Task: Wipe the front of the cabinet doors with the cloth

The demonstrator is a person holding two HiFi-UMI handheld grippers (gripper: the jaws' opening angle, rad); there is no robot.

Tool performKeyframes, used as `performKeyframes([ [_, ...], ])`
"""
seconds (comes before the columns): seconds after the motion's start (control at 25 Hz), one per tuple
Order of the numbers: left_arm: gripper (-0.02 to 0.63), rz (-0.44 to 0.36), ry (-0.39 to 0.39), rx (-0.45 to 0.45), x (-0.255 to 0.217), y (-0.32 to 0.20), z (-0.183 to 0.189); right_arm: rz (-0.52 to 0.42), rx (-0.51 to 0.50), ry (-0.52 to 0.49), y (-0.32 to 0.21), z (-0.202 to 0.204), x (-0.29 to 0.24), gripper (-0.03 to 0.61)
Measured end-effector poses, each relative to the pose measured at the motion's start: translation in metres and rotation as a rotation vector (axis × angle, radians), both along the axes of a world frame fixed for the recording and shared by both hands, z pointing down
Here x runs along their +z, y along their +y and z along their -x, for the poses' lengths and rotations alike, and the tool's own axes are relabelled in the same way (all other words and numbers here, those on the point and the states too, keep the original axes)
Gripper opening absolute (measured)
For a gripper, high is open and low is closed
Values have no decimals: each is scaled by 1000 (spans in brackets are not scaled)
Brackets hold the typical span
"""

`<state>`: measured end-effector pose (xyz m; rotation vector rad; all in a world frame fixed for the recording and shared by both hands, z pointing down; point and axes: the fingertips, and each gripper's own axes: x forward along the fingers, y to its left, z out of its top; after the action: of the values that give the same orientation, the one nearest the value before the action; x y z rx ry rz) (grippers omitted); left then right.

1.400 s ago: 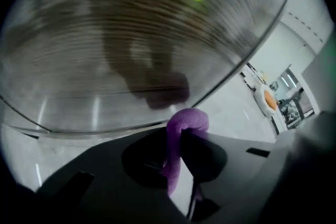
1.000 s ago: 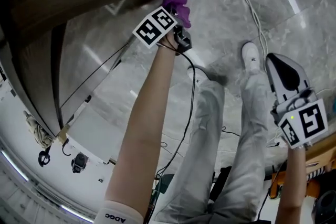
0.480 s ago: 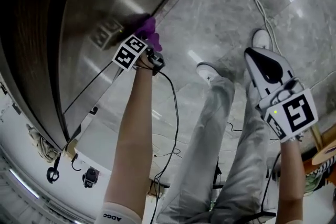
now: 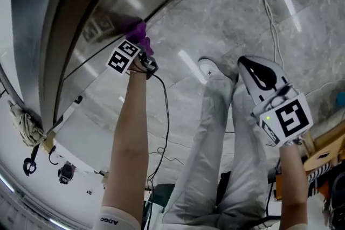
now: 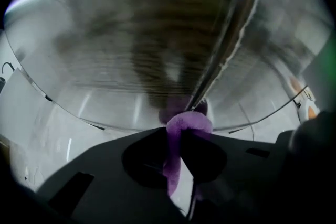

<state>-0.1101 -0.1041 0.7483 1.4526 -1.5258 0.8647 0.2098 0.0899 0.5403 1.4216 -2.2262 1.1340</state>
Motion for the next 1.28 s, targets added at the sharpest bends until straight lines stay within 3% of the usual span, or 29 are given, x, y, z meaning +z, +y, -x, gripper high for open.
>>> performKeyframes([
  [0.08,57,-38,22,43,-17,11,-3,-11,-39,-1,-4,11,-8,28],
  [0.32,57,-248,64,316,-119,55,-41,-76,-125,-26,-18,43,-47,28],
  [0.4,57,-307,87,300,-155,73,-47,-112,-191,-20,-18,51,-64,28],
  [0.56,57,-415,138,181,-228,102,-49,-122,-284,-10,2,57,-94,28],
  [0.8,57,-577,86,139,-323,101,-23,-143,-180,-37,20,54,-131,28],
  [1.0,57,-641,83,134,-339,66,1,-166,-149,-20,1,70,-137,28],
  [1.28,57,-663,188,141,-332,19,37,-162,-92,17,-28,142,-132,28],
])
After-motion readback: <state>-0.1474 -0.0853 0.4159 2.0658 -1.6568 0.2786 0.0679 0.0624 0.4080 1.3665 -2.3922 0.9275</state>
